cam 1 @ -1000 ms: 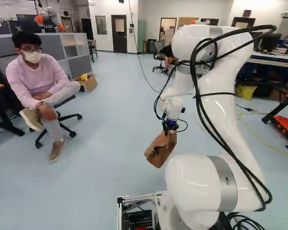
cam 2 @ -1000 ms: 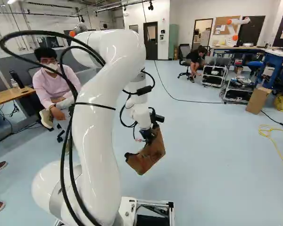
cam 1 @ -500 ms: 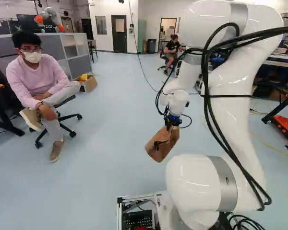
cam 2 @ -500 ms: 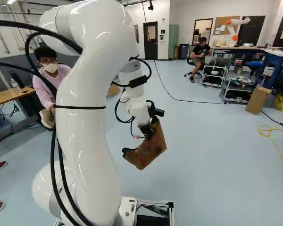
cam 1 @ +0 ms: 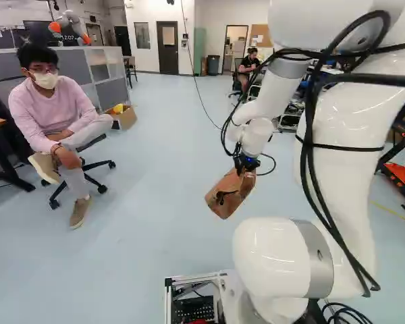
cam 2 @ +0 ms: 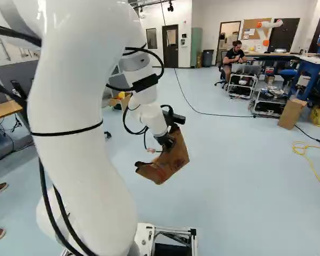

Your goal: Pick up the grocery bag from the ground

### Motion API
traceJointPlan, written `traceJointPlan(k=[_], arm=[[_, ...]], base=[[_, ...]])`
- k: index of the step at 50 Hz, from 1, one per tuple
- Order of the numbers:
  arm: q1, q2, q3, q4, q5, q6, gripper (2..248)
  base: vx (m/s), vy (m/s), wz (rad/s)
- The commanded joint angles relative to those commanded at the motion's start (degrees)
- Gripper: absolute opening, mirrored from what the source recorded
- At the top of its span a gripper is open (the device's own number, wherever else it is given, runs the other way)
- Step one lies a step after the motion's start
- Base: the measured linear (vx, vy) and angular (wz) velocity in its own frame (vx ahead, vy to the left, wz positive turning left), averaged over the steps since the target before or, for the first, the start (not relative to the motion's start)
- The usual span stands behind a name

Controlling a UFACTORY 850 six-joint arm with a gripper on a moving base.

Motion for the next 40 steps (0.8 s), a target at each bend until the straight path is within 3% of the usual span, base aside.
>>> traceJointPlan(k=[40], arm=[[-0.33, 20.1, 7.69, 0.0, 0.0, 0.0, 21]], base=[[0.0, 0.0, 0.0]])
